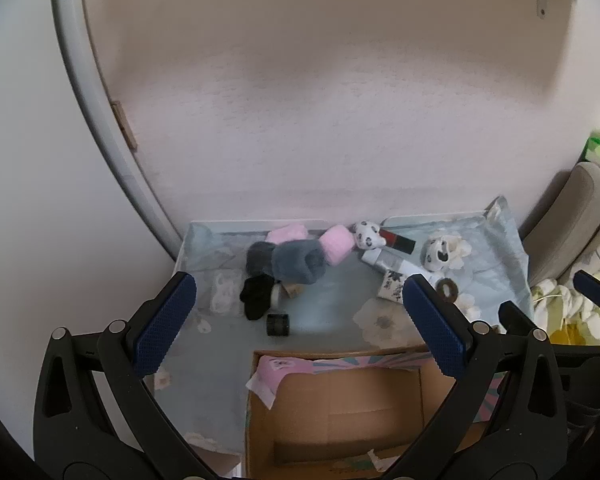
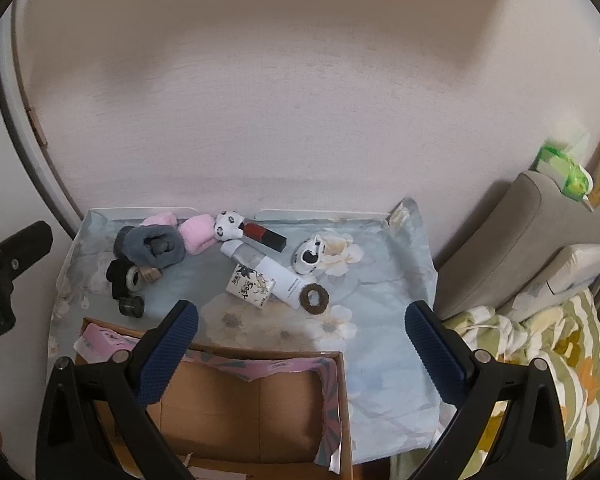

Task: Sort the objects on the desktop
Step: 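Move both grippers toward the clear box and grey plush sleeve, then grasp the clear floss-pick box with left gripper while right grasps grey plush sleeve, then carry both items over the cardboard box and open both grippers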

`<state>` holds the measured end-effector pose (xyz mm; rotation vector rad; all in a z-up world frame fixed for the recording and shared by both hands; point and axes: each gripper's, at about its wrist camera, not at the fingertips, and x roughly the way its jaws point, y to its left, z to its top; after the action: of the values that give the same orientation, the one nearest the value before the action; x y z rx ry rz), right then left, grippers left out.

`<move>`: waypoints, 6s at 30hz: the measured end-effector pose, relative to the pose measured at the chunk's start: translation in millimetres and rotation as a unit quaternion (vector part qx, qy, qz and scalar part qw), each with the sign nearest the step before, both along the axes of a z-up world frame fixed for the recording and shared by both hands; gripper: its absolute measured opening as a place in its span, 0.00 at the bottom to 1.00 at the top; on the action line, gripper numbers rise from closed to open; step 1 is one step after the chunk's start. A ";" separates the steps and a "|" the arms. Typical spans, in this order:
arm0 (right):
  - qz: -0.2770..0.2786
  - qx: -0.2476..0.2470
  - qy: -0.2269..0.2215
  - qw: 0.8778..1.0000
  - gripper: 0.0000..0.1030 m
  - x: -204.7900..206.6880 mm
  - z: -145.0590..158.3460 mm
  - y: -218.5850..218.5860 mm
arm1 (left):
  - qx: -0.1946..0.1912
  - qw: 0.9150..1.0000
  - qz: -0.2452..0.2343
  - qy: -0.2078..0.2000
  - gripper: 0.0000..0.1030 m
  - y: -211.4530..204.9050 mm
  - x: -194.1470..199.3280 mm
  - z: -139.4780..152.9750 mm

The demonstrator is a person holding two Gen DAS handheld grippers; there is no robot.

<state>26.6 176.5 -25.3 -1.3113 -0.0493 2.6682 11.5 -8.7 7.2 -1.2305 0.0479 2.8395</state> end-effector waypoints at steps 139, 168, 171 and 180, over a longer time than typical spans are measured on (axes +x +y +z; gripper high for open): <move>0.357 -0.119 -0.139 0.916 0.18 -31.3 -37.7 -45.2 | 0.111 0.961 -0.167 -0.192 0.48 -94.6 30.2 -92.9; 0.359 -0.071 -0.245 0.898 0.18 24.7 -126.1 -17.9 | -0.059 0.915 -0.288 -0.278 0.48 10.1 82.5 -188.4; 0.360 -0.064 -0.246 0.898 0.18 23.1 -127.1 -18.3 | -0.065 0.914 -0.289 -0.276 0.48 10.7 82.2 -188.3; 0.350 -0.040 -0.261 0.899 0.62 17.7 -132.8 -22.8 | -0.049 0.919 -0.290 -0.262 0.99 12.7 81.6 -181.8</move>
<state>44.3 153.8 -158.1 -2.3763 -0.5887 2.7294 93.2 4.0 -174.6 -1.6208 0.4529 1.9694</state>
